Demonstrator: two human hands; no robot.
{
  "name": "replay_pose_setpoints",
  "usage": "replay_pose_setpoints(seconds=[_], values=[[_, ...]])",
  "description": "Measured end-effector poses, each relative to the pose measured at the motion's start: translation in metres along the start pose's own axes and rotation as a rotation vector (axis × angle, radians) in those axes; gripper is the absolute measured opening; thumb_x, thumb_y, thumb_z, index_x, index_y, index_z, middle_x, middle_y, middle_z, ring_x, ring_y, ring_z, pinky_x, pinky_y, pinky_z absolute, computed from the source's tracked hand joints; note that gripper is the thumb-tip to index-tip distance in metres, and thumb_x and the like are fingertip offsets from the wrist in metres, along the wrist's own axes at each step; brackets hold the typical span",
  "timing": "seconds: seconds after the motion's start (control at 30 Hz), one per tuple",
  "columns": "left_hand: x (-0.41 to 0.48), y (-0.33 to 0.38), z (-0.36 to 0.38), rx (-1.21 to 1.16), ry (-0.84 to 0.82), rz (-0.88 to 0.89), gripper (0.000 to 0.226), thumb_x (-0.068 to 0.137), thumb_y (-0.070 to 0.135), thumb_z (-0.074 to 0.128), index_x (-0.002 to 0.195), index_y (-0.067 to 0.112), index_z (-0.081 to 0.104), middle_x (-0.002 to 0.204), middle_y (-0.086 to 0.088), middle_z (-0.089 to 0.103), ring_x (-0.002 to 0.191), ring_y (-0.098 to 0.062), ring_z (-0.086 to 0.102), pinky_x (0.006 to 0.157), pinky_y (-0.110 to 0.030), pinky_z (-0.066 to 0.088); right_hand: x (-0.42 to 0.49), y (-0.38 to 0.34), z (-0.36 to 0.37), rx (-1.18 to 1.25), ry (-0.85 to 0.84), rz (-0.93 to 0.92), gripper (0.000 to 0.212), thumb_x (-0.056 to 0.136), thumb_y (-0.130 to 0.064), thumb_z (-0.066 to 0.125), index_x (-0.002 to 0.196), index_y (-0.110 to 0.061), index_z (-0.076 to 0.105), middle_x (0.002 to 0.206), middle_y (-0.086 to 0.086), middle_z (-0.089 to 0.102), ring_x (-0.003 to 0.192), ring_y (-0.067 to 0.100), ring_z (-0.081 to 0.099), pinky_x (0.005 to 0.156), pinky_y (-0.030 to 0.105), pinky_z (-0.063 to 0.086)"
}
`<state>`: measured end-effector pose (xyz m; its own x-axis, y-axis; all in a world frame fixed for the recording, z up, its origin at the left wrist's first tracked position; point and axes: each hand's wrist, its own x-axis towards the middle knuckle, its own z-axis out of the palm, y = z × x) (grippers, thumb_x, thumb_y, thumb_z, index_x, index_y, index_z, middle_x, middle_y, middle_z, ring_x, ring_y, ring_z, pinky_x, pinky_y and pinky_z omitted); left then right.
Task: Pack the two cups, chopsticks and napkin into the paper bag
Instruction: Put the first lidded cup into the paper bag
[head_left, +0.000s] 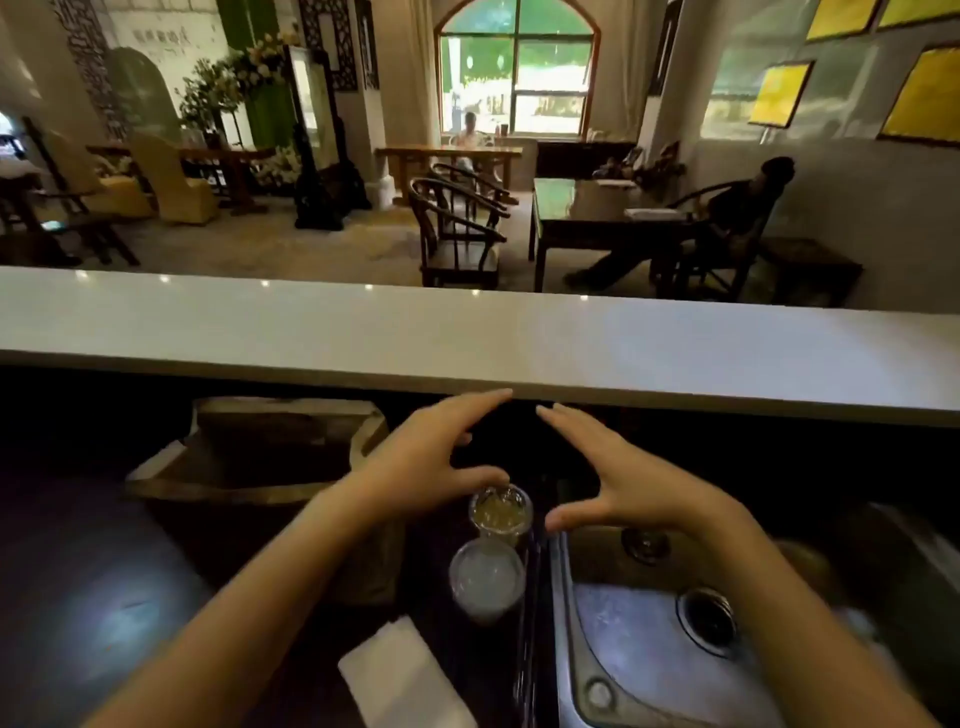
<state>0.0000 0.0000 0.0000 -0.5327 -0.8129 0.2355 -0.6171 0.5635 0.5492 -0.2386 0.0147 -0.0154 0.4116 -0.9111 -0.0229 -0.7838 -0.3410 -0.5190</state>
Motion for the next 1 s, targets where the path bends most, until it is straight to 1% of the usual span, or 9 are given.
replay_pose_setpoints(seconds=[0.17, 0.3, 0.4, 0.57, 0.67, 0.77, 0.83, 0.93, 1.0], values=[[-0.058, -0.037, 0.096, -0.198, -0.032, -0.329, 0.084, 0.082, 0.032, 0.066, 0.147, 0.023, 0.013, 0.156, -0.001, 0.019, 0.142, -0.014, 0.02, 0.114, -0.042, 0.031, -0.014, 0.024, 0.097, 0.092, -0.119, 0.073, 0.114, 0.066, -0.056, 0.074, 0.148, -0.037, -0.004, 0.159, -0.008, -0.004, 0.145, 0.015, 0.011, 0.113, 0.031, 0.026], [-0.059, -0.061, 0.142, -0.334, -0.005, -0.597, 0.084, 0.084, 0.031, 0.064, 0.147, 0.015, 0.01, 0.154, -0.011, 0.024, 0.139, -0.024, 0.03, 0.113, -0.045, 0.032, -0.011, 0.044, 0.155, 0.19, -0.105, 0.146, 0.117, 0.067, -0.049, 0.077, 0.147, -0.034, -0.007, 0.157, -0.002, 0.005, 0.142, 0.02, 0.02, 0.112, 0.032, 0.03], [-0.057, -0.07, 0.162, -0.433, 0.001, -0.68, 0.081, 0.086, 0.03, 0.063, 0.146, 0.014, 0.012, 0.15, -0.012, 0.033, 0.135, -0.026, 0.036, 0.11, -0.042, 0.034, -0.007, 0.053, 0.184, 0.285, -0.107, 0.163, 0.121, 0.066, -0.042, 0.08, 0.147, -0.035, -0.009, 0.151, -0.002, 0.012, 0.138, 0.019, 0.027, 0.107, 0.029, 0.034], [-0.058, -0.078, 0.175, -0.566, 0.068, -0.716, 0.061, 0.087, 0.018, 0.062, 0.139, 0.011, 0.031, 0.136, -0.014, 0.048, 0.125, -0.027, 0.048, 0.105, -0.045, 0.042, 0.003, 0.059, 0.209, 0.461, 0.015, 0.183, 0.116, 0.066, -0.032, 0.082, 0.146, -0.037, -0.001, 0.152, -0.002, 0.016, 0.134, 0.009, 0.026, 0.103, 0.018, 0.029], [-0.059, -0.077, 0.175, -0.643, 0.11, -0.723, 0.054, 0.086, 0.017, 0.064, 0.134, 0.015, 0.039, 0.131, -0.01, 0.052, 0.12, -0.022, 0.052, 0.104, -0.043, 0.043, 0.009, 0.057, 0.218, 0.542, 0.121, 0.169, 0.099, 0.071, -0.021, 0.08, 0.142, -0.038, 0.013, 0.147, -0.005, 0.028, 0.132, 0.008, 0.032, 0.101, 0.009, 0.029], [-0.06, -0.072, 0.173, -0.697, 0.132, -0.708, 0.05, 0.086, 0.016, 0.064, 0.131, 0.02, 0.042, 0.13, -0.007, 0.054, 0.12, -0.02, 0.052, 0.104, -0.042, 0.043, 0.013, 0.054, 0.219, 0.562, 0.221, 0.152, 0.084, 0.075, -0.021, 0.076, 0.129, -0.051, 0.02, 0.132, -0.021, 0.039, 0.121, 0.002, 0.044, 0.09, -0.002, 0.033], [-0.063, -0.069, 0.168, -0.733, 0.119, -0.682, 0.042, 0.086, 0.016, 0.063, 0.121, 0.033, 0.046, 0.125, 0.002, 0.056, 0.117, -0.012, 0.054, 0.097, -0.029, 0.048, 0.011, 0.051, 0.217, 0.57, 0.249, 0.14, 0.081, 0.073, -0.022, 0.077, 0.124, -0.057, 0.023, 0.125, -0.033, 0.038, 0.114, -0.009, 0.045, 0.088, -0.002, 0.035], [-0.076, -0.062, 0.154, -0.815, 0.056, -0.596, 0.055, 0.083, 0.018, 0.065, 0.117, 0.05, 0.037, 0.125, 0.021, 0.048, 0.109, 0.018, 0.05, 0.083, -0.006, 0.045, 0.006, 0.043, 0.202, 0.586, 0.266, 0.108, 0.082, 0.071, -0.026, 0.078, 0.123, -0.06, 0.024, 0.124, -0.04, 0.038, 0.116, -0.017, 0.042, 0.089, -0.001, 0.036], [-0.089, -0.06, 0.144, -0.799, 0.013, -0.523, 0.079, 0.077, 0.024, 0.069, 0.132, 0.05, 0.018, 0.141, 0.024, 0.031, 0.124, 0.02, 0.034, 0.097, -0.006, 0.036, 0.006, 0.032, 0.183, 0.572, 0.26, 0.068, 0.082, 0.071, -0.028, 0.078, 0.124, -0.059, 0.024, 0.125, -0.038, 0.038, 0.117, -0.021, 0.039, 0.09, -0.002, 0.035]])
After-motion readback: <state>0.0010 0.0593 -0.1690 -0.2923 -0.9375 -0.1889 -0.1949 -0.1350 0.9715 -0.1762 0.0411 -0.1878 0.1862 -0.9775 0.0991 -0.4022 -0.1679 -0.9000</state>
